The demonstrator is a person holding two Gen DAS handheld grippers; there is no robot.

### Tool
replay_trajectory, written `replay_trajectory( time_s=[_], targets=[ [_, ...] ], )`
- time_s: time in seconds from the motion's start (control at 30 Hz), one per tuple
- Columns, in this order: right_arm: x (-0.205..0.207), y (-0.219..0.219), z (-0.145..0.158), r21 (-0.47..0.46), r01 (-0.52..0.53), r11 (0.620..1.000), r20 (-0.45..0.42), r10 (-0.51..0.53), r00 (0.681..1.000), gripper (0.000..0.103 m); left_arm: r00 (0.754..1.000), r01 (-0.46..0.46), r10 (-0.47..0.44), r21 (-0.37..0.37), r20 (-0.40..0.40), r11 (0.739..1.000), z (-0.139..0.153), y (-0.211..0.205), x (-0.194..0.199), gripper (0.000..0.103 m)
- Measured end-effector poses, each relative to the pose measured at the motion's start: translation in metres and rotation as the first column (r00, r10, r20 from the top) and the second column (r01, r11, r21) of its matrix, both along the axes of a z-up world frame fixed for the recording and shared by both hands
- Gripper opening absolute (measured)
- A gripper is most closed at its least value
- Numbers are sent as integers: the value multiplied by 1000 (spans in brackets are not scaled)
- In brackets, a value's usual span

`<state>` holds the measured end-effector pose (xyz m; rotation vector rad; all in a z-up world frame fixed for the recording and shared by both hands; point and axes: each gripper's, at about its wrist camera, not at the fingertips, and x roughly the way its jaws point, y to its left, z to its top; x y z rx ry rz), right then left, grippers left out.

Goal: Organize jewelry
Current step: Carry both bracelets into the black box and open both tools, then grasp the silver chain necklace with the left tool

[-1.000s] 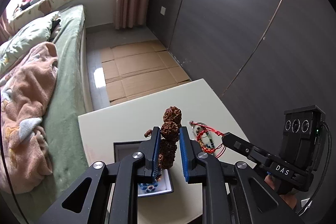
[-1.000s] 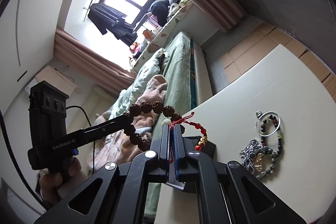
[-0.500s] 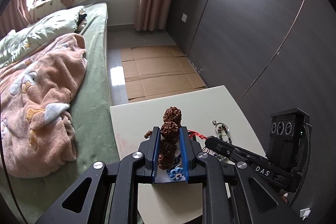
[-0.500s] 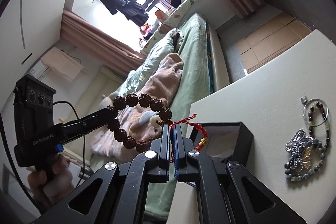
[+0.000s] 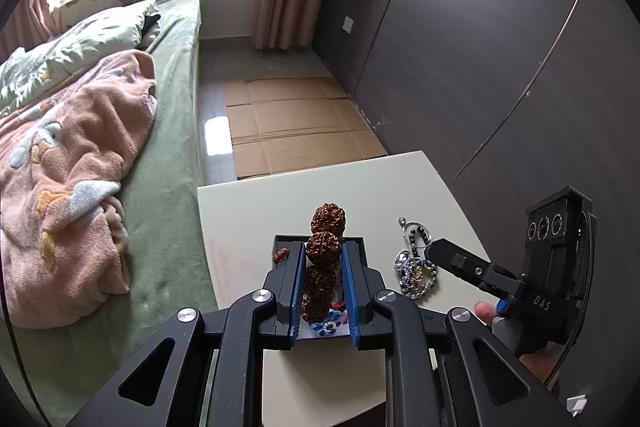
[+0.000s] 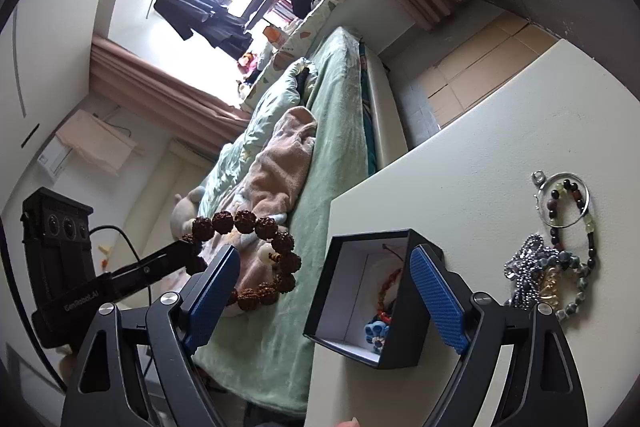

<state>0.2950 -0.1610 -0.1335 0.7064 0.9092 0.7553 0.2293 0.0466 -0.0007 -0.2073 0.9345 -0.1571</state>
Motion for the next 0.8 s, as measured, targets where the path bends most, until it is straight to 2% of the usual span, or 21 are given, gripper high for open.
replay_trajectory(
  time_s=[0.17, 0.23, 0.3, 0.37, 0.43, 0.5, 0.53, 0.57, 0.8],
  targets=[
    [-4, -25, 4, 12, 49, 999, -1, -49, 999, 88, 999, 16, -17, -40, -28, 999, -16, -15, 7, 19],
    [-4, -32, 6, 20, 64, 998, -6, -64, 998, 88, 998, -12, 11, -24, -58, 1000, -25, -16, 13, 20],
    [-4, -40, 7, 25, 78, 997, -4, -78, 997, 88, 992, -49, 52, 29, -111, 998, -38, -16, 19, 21],
    [-4, -48, 7, 31, 89, 996, -3, -89, 996, 88, 983, -87, 90, 26, -160, 996, -50, -12, 22, 22],
    [-5, -58, 8, 37, 98, 995, -2, -98, 995, 88, 980, -102, 103, 14, -169, 995, -55, -11, 21, 34],
    [-6, -65, 8, 32, 107, 994, -5, -107, 994, 88, 982, -109, 112, 27, -154, 994, -54, -15, 20, 68],
    [-6, -70, 9, 31, 111, 993, -6, -111, 994, 88, 984, -109, 112, 28, -140, 994, -53, -18, 18, 73],
    [-7, -74, 9, 28, 116, 993, -7, -116, 993, 88, 986, -106, 108, 27, -130, 994, -51, -21, 18, 76],
    [-6, -107, 9, -13, 151, 988, -26, -152, 988, 88, 992, -53, 57, 38, -111, 998, -45, -55, 26, 76]
  ],
)
